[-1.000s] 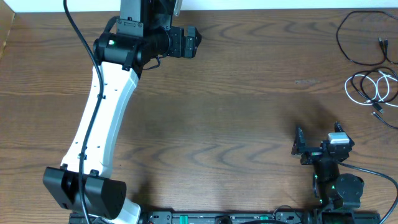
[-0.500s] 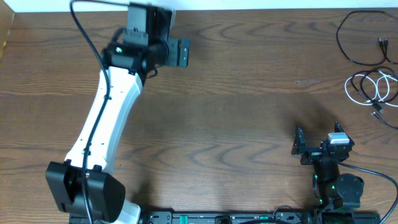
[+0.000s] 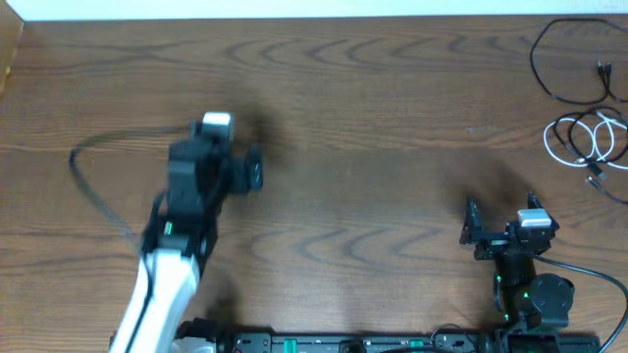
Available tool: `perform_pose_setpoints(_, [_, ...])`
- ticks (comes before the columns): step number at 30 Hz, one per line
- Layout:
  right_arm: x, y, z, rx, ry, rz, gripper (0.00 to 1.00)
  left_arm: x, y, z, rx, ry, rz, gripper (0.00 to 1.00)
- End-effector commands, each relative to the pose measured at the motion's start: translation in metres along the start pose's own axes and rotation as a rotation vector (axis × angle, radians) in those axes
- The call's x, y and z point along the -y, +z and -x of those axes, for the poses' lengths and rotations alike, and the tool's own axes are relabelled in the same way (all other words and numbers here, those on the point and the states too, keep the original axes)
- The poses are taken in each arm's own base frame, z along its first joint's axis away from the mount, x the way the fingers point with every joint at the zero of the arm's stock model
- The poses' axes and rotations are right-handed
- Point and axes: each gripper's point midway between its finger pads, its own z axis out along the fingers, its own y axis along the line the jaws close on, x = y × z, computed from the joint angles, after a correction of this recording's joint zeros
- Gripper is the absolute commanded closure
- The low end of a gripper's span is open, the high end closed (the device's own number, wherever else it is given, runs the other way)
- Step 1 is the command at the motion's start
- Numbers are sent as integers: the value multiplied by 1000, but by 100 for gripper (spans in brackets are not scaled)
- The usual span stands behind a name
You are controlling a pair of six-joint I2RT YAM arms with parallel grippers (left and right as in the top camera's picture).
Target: Untangle cables
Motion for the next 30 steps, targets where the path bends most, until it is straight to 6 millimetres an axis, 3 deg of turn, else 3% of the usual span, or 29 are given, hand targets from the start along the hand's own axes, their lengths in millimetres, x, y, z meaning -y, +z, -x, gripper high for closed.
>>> perform_pose_setpoints(1, [-2, 0, 0, 1, 13, 7, 1, 0, -23, -13, 127, 87, -58, 2])
perform_pose_setpoints(4, [-2, 0, 0, 1, 13, 7, 1, 3, -41, -21, 265, 195, -82, 2])
perform_pose_setpoints(9, [-2, 0, 0, 1, 13, 7, 1, -3, -69, -24, 537, 224, -19, 2])
perform_pose_setpoints(11, [-2, 0, 0, 1, 13, 7, 1, -5, -73, -27, 571, 227, -6, 2])
perform_pose_setpoints(24, [-2, 0, 0, 1, 13, 7, 1, -18, -69, -64, 454, 191, 63, 2])
perform_pose_setpoints(30, [-2, 0, 0, 0, 13, 7, 1, -17, -68, -63, 455, 188, 57, 2])
